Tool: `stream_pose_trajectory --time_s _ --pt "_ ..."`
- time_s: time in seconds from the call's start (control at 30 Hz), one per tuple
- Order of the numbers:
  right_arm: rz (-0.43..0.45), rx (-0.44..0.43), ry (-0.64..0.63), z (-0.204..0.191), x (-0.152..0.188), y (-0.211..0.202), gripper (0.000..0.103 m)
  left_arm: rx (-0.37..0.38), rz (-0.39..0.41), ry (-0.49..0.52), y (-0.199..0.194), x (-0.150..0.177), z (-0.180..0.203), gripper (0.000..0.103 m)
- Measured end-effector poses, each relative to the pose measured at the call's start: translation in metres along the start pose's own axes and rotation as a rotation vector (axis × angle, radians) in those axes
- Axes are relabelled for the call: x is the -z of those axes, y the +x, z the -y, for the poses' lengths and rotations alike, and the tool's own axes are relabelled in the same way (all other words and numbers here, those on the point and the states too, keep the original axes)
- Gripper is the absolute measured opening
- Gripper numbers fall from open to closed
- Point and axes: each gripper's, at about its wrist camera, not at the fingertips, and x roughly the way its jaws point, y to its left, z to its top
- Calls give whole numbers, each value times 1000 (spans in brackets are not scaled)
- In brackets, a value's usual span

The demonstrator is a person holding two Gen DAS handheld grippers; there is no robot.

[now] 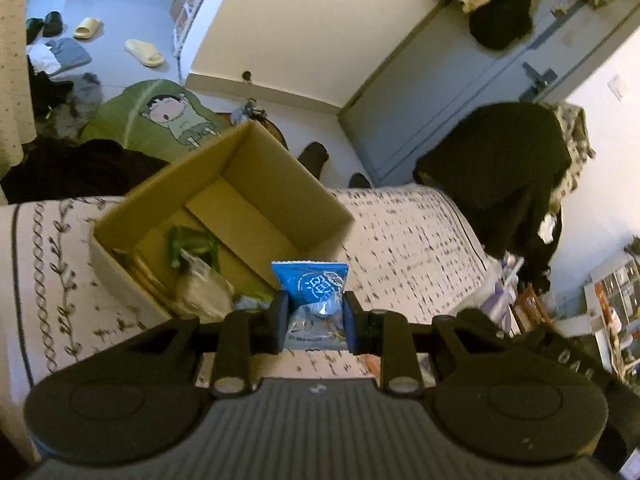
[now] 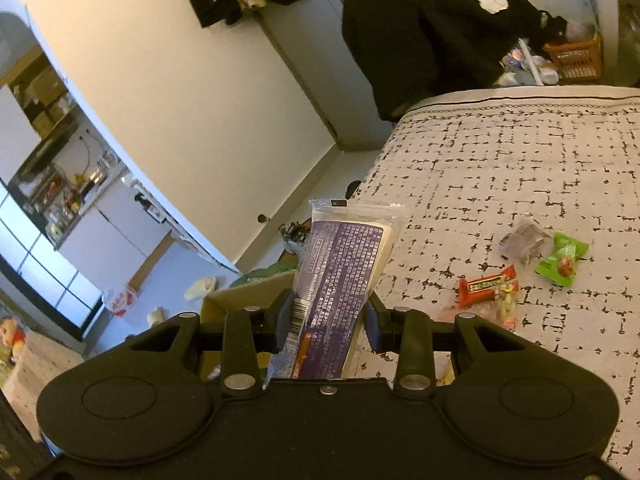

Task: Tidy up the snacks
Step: 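Carry the blue and purple bags into the box and open both grippers, then move both open tools back to the remaining snacks on the bed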

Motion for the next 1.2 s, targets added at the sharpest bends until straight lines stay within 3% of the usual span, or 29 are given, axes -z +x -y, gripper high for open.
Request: stream_pose_trajectory --time_s 0.37,0.73,0.87,0.93,1.0,1.2 --pt "-19 -28 -40 -26 13 16 36 -51 -4 -62 9 -27 -40 27" --pt "-80 -120 -44 -48 28 47 37 -74 -7 -41 1 -44 -60 35" --pt "-75 -167 -51 -55 30 45 41 -93 -1 -47 -4 -47 -62 42" --pt "-70 -171 -55 -57 30 43 48 -96 -2 -41 -6 -47 -62 44" --pt "-51 -152 -49 -56 29 38 65 -105 -7 -36 -9 -46 -61 50" --pt "3 -120 -53 -52 16 14 71 -123 19 8 -24 -42 -52 80"
